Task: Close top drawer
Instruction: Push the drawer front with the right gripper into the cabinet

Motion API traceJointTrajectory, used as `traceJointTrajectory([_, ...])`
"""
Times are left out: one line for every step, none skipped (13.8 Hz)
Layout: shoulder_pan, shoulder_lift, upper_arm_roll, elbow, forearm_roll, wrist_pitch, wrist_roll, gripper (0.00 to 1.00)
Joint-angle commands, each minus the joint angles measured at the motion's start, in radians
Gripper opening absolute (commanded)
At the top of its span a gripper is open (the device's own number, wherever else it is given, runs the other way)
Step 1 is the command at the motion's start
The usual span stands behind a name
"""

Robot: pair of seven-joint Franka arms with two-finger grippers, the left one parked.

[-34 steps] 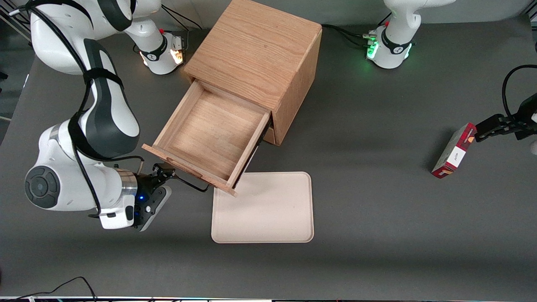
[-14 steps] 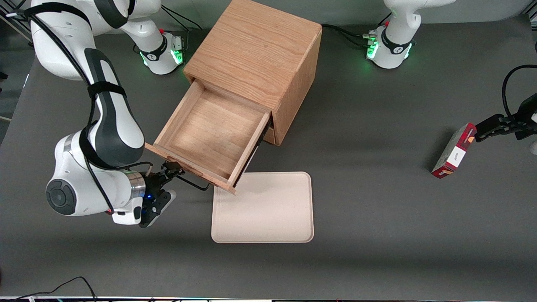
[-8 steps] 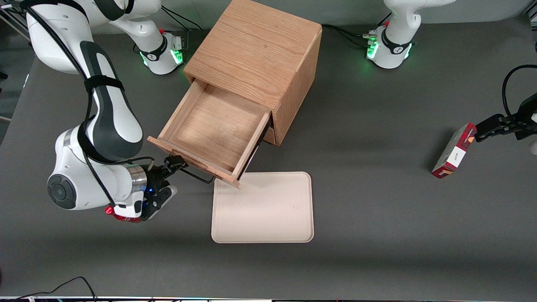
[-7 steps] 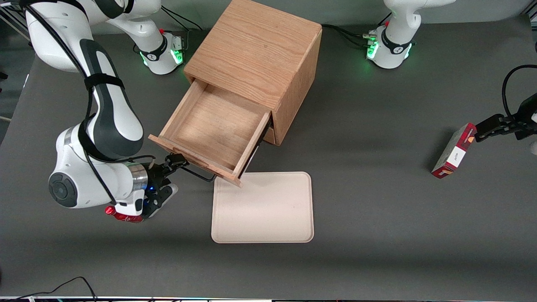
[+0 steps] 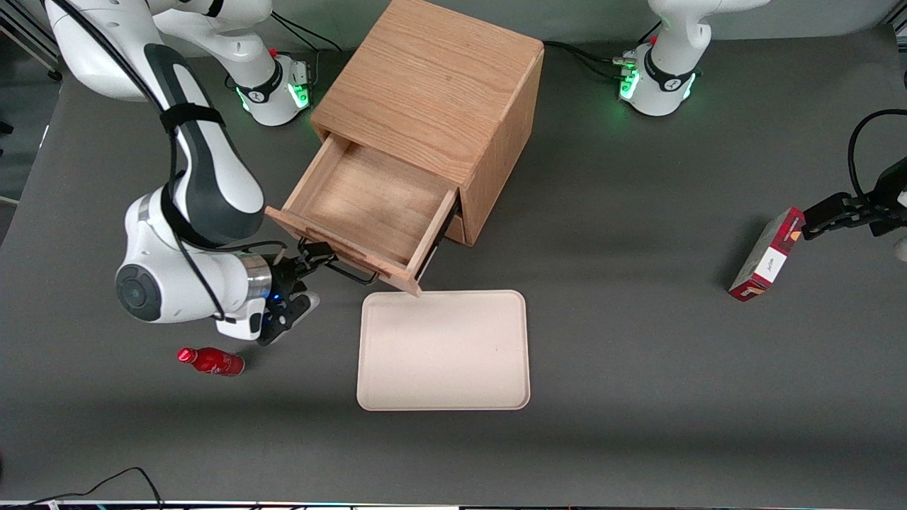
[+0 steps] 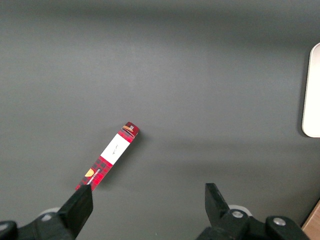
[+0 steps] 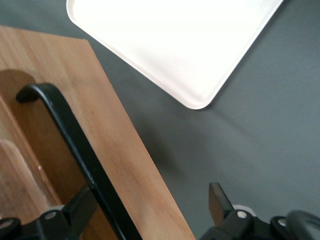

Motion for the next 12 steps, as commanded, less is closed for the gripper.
traceJointTrajectory([0.0, -0.073, 0.016, -0.087, 0.029, 0.025, 0.049, 1.0])
traceJointTrajectory([-0.006, -0.094, 0.024, -0.113, 0.035, 0.025, 0.05, 1.0])
traceJointTrajectory([-0.008, -0.123, 0.027, -0.145, 0.051, 0.025, 0.049, 1.0])
traceJointTrajectory([-0.008, -0.149, 0.027, -0.173, 0.064, 0.025, 0.049, 1.0])
traceJointTrajectory([-0.006, -0.174, 0.029, -0.201, 0.068, 0.025, 0.049, 1.0])
traceJointTrajectory([-0.006, -0.195, 0.029, -0.221, 0.074, 0.025, 0.049, 1.0])
traceJointTrajectory([-0.006, -0.212, 0.029, -0.244, 0.083, 0.025, 0.049, 1.0])
traceJointTrajectory([-0.003, -0.226, 0.029, -0.261, 0.09, 0.026, 0.049, 1.0])
traceJointTrajectory([0.001, -0.243, 0.03, -0.282, 0.091, 0.032, 0.049, 1.0])
traceJointTrajectory([-0.003, -0.255, 0.039, -0.3, 0.091, 0.044, 0.049, 1.0])
traceJointTrajectory([-0.006, -0.26, 0.045, -0.317, 0.091, 0.054, 0.049, 1.0])
traceJointTrajectory([-0.003, -0.271, 0.045, -0.339, 0.091, 0.076, 0.049, 1.0])
